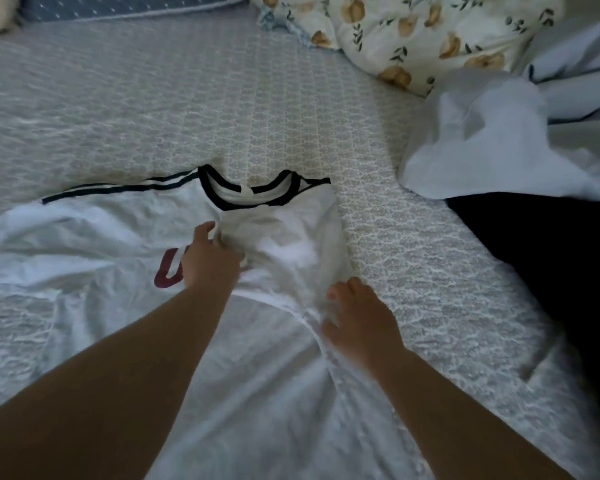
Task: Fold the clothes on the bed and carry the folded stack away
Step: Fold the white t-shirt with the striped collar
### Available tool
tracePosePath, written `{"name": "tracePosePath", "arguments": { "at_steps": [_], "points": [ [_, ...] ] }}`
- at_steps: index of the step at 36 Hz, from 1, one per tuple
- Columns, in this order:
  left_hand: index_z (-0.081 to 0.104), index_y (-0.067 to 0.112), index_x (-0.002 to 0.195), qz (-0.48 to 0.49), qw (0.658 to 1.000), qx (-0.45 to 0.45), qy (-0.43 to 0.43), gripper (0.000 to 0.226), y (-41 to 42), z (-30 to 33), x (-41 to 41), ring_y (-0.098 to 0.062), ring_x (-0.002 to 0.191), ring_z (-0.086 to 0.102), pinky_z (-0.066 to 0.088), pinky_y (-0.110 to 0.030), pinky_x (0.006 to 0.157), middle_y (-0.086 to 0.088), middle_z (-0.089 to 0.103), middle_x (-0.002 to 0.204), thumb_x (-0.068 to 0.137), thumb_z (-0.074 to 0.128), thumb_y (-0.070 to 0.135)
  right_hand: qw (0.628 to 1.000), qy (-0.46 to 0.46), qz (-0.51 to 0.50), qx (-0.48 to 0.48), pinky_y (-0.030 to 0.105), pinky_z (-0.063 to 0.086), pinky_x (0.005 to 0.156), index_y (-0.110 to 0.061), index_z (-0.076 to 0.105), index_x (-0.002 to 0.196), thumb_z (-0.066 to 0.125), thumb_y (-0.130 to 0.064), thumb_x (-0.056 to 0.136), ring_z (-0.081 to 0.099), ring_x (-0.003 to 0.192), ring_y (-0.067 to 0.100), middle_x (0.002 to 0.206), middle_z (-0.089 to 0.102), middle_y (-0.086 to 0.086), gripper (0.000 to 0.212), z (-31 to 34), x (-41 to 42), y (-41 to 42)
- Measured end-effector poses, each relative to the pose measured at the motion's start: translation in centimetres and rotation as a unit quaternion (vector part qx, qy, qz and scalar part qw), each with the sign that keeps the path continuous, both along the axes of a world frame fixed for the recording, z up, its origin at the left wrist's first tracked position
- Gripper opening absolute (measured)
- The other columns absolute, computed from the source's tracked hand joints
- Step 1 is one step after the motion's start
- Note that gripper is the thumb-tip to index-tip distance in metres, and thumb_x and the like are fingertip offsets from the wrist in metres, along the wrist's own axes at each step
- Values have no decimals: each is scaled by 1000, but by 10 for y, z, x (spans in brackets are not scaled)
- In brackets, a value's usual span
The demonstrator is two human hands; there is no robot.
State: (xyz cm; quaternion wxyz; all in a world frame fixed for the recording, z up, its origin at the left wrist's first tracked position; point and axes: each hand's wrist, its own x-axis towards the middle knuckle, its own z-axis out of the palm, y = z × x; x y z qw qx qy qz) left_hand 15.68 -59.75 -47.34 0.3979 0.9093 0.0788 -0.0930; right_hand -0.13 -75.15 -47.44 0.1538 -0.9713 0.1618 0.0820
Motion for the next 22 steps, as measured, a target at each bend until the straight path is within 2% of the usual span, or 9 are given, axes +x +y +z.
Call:
{"name": "tracePosePath", "arguments": {
  "at_steps": [3, 6, 8, 10, 12, 14, 18, 20, 22],
  "points": [
    [39, 19, 140, 127, 979, -146, 63, 52, 0, -1, -37, -21, 102, 52, 41, -35, 85, 2, 54, 117, 91, 54, 25, 997, 32, -35, 56, 25, 37, 70, -23, 47, 102, 53, -43, 87, 52, 97, 16, 97, 44, -7, 26, -1, -20, -2],
    [41, 11, 137, 148, 976, -141, 80, 45, -1, -2, -94, -26, 105, 51, 36, -31, 84, -8, 55, 121, 95, 50, 23, 981, 49, -117, 149, 25, 35, 69, -27, 45, 92, 63, -42, 82, 54, 86, 14, 92, 48, -10, 25, 4, -43, 2],
    [41, 12, 139, 67, 991, -98, 69, 47, 0, -4, -138, -21, 107, 49, 34, -29, 87, -8, 53, 126, 94, 51, 22, 976, 27, -150, 155, 25, 35, 67, -27, 41, 94, 66, -44, 81, 51, 79, 13, 94, 47, -10, 33, 5, -61, 9],
    [46, 12, 136, -95, 996, 2, 0, 47, 7, -10, -177, -21, 114, 48, 36, -31, 95, -5, 52, 128, 91, 56, 21, 977, -7, -170, 129, 26, 35, 66, -24, 40, 99, 66, -47, 79, 53, 78, 16, 96, 44, -9, 40, 2, -81, 20],
    [60, 13, 122, -227, 968, 74, -77, 39, 14, -16, -204, -28, 114, 52, 41, -39, 97, -6, 58, 122, 84, 65, 16, 974, -8, -198, 107, 27, 37, 66, -22, 40, 104, 66, -52, 77, 58, 84, 20, 100, 46, -7, 48, 1, -104, 34],
    [68, 16, 110, -296, 942, 112, -112, 33, 19, -19, -220, -29, 108, 57, 45, -42, 92, -2, 64, 114, 77, 71, 16, 978, 14, -198, 61, 29, 42, 67, -20, 41, 108, 62, -59, 76, 58, 90, 21, 104, 47, -4, 55, -4, -126, 49],
    [63, 16, 121, -386, 901, 141, -138, 46, 26, -25, -249, -28, 113, 58, 45, -42, 94, -1, 61, 124, 77, 71, 25, 979, 97, -181, -3, 30, 44, 69, -20, 36, 115, 53, -45, 84, 51, 101, 18, 116, 41, -1, 44, -8, -170, 74],
    [45, 19, 141, -446, 875, 155, -109, 59, 31, -31, -259, -26, 136, 38, 27, -44, 112, 0, 41, 148, 87, 61, 35, 979, 116, -168, -19, 29, 46, 69, -19, 36, 118, 50, -30, 86, 48, 107, 19, 123, 36, 1, 37, -6, -183, 79],
    [17, 31, 151, -508, 840, 175, -75, 63, 34, -37, -268, -18, 147, 2, -2, -39, 117, 13, 0, 158, 95, 40, 46, 977, 132, -163, -30, 28, 48, 72, -17, 34, 123, 49, -22, 87, 48, 109, 19, 128, 31, 3, 39, -3, -193, 81]
  ]
}}
